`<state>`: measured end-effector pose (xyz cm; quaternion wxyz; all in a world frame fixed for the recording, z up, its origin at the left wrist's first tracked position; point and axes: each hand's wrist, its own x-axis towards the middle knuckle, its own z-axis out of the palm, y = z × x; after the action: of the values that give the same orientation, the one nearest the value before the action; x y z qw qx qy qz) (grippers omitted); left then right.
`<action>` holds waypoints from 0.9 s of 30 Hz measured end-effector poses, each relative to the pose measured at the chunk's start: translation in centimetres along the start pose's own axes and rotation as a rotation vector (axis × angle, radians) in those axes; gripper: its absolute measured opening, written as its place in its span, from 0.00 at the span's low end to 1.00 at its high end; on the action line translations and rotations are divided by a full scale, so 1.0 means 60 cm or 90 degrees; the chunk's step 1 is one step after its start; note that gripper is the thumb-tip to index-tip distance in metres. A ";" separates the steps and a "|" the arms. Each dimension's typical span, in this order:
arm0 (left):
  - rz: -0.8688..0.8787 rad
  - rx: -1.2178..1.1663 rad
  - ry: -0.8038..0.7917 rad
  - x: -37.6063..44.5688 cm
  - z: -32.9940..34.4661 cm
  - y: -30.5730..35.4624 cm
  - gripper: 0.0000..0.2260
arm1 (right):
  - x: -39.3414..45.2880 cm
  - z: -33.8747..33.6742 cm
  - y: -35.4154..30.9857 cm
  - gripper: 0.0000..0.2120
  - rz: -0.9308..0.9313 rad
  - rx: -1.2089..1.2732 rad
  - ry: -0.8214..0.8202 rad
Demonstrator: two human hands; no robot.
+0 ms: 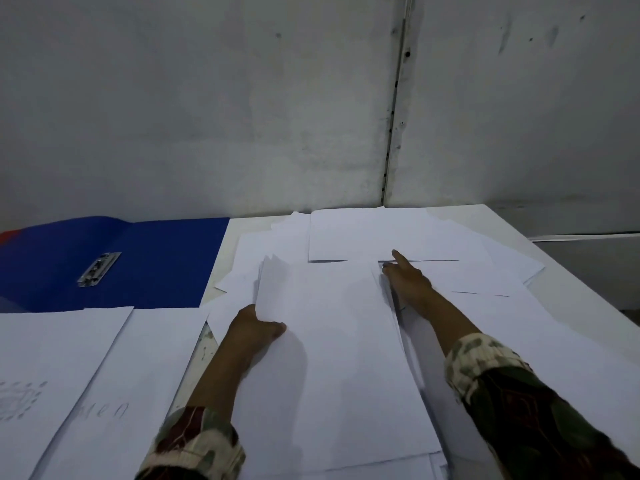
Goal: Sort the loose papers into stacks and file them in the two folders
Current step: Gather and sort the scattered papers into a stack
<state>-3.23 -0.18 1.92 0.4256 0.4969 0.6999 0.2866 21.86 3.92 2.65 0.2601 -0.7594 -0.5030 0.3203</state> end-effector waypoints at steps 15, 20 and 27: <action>0.042 0.099 0.018 0.002 0.009 0.001 0.22 | 0.038 0.005 -0.003 0.18 0.008 0.405 0.344; 0.045 0.091 0.022 0.000 0.008 0.000 0.21 | 0.013 -0.023 0.029 0.08 0.092 0.592 0.419; 0.044 0.136 0.015 -0.008 0.009 0.009 0.20 | -0.067 -0.037 0.061 0.21 0.141 0.589 0.276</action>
<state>-2.44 -0.46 2.27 0.3516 0.5599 0.7138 0.2310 24.55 -1.29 2.42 0.6312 -0.6628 -0.1603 0.3698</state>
